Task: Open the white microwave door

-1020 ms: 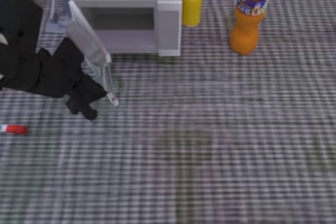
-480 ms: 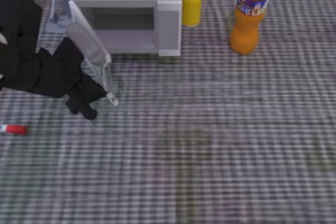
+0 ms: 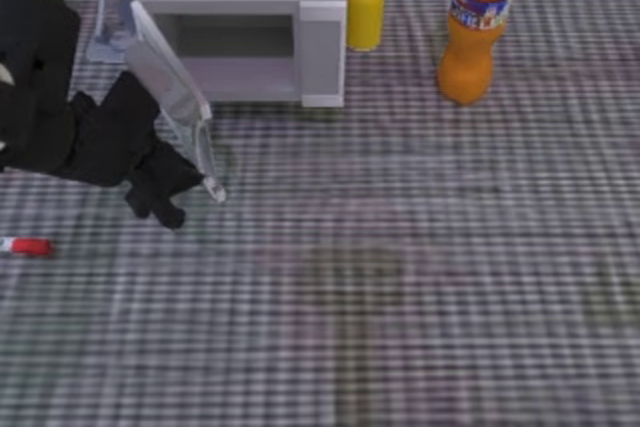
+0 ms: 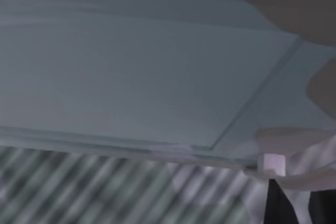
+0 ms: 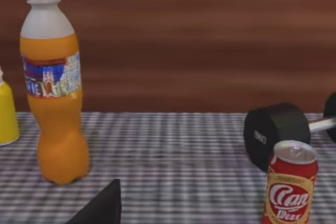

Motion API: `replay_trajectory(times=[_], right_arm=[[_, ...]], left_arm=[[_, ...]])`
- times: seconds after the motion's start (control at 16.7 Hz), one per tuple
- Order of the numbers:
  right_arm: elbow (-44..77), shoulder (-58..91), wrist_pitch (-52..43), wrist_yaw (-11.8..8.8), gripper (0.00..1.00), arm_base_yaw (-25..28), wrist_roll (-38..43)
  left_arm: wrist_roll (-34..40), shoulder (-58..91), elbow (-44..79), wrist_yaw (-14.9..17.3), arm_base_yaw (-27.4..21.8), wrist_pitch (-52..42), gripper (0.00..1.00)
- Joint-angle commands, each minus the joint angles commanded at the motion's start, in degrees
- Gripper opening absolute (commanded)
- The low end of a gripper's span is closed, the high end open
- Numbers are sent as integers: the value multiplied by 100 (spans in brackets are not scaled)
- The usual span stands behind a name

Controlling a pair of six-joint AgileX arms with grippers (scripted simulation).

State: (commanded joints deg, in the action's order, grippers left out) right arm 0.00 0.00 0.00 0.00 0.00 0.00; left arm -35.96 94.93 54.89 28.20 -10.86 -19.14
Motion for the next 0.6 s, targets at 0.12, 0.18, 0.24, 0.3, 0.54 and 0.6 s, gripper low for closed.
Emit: replay_trajectory(times=[0.12, 0.18, 0.24, 0.3, 0.54, 0.6], right_arm=[[0, 0, 0, 0, 100, 0, 0], [0, 0, 0, 0, 100, 0, 0], [0, 0, 0, 0, 100, 0, 0], [0, 0, 0, 0, 100, 0, 0], [0, 0, 0, 0, 100, 0, 0], [0, 0, 0, 0, 100, 0, 0]], left_arm=[[4, -5, -24, 32, -20, -18, 0], [-46, 11, -17, 52, 3, -54, 0], [-118, 23, -2, 81, 32, -94, 0], [-189, 25, 23, 113, 60, -123, 0], [-470, 45, 89, 238, 188, -270, 0], [-491, 49, 90, 245, 196, -283, 0]])
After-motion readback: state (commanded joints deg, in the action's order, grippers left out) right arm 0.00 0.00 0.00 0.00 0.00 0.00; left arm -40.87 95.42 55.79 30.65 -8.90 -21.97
